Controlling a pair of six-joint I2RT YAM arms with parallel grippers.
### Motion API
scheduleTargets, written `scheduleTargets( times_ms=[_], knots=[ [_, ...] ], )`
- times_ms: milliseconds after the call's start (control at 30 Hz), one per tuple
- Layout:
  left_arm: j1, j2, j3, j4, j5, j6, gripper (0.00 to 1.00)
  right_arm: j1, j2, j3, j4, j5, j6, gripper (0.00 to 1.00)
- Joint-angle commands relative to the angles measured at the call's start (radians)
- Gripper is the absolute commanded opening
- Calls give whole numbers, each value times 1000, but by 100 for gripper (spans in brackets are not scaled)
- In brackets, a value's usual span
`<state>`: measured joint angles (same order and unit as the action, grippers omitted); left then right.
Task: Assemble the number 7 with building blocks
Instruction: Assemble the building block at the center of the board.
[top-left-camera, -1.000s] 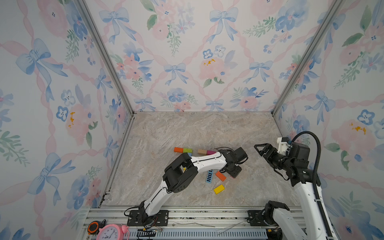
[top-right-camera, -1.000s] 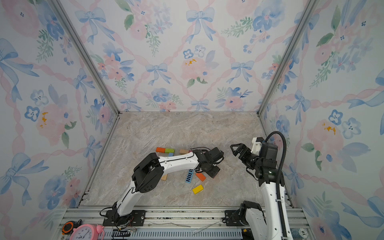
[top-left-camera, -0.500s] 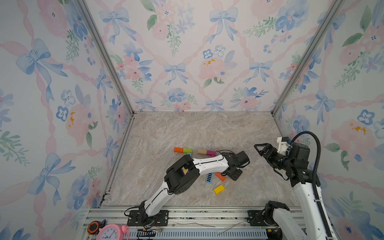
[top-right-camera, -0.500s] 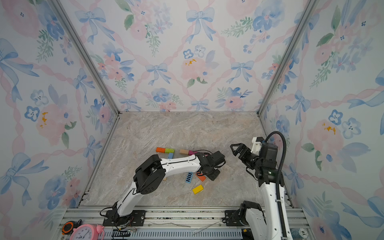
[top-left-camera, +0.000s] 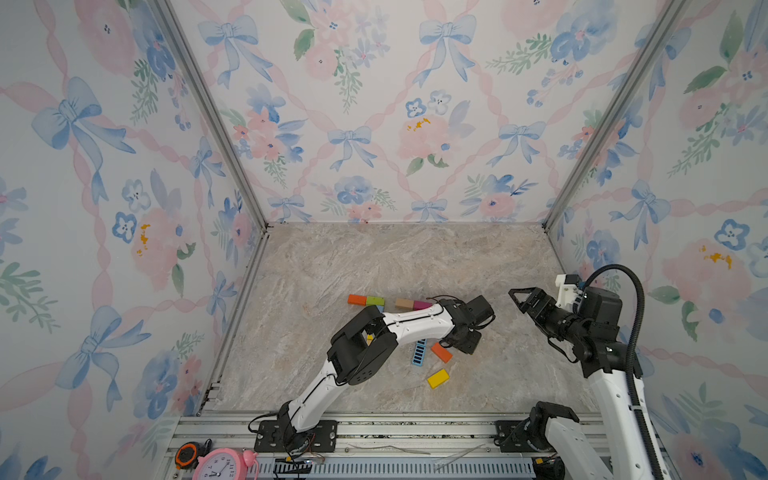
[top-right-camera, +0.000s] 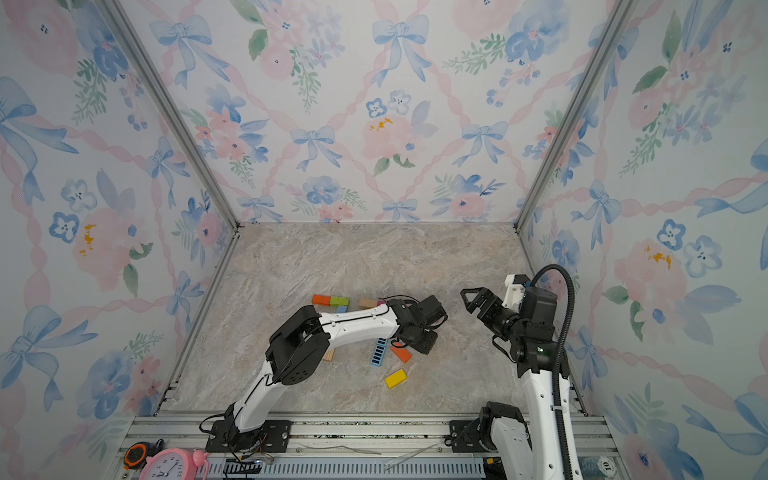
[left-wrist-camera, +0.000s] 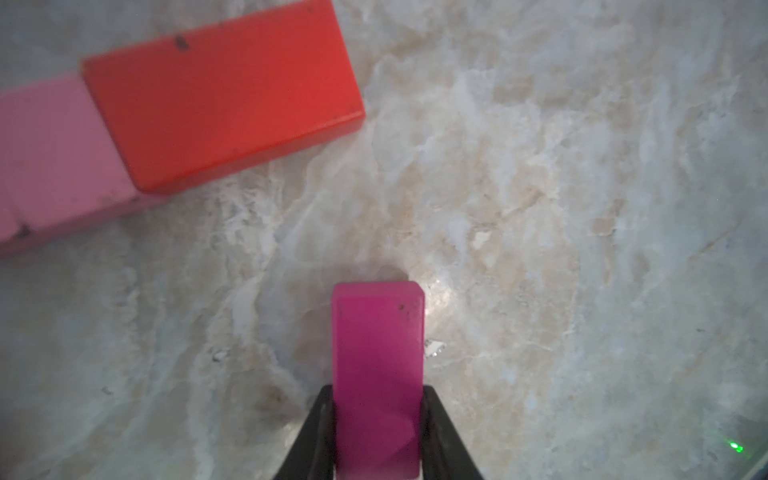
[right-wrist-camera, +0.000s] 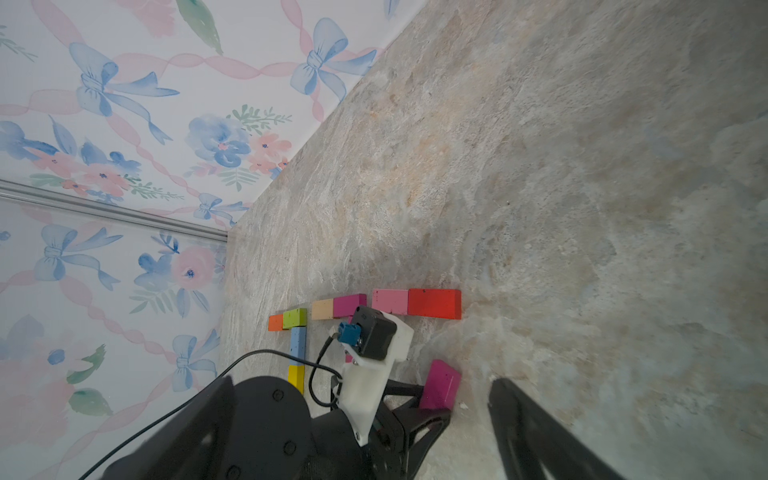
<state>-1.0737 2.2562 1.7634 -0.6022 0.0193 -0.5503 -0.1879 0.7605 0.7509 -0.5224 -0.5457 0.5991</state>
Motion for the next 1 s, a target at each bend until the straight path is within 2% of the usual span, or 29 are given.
scheduleTargets(
  times_ms=[0, 333, 967],
  knots=[
    [16, 50, 36, -34, 27, -61, 14, -1, -9, -2, -5, -2, -5, 97],
    [29, 93, 77, -34, 59, -138, 13, 6, -4, 6, -1, -4, -7, 97],
    [35, 121, 94, -37, 32, -202, 10, 21, -9, 6, 0, 1, -15, 97]
  ],
)
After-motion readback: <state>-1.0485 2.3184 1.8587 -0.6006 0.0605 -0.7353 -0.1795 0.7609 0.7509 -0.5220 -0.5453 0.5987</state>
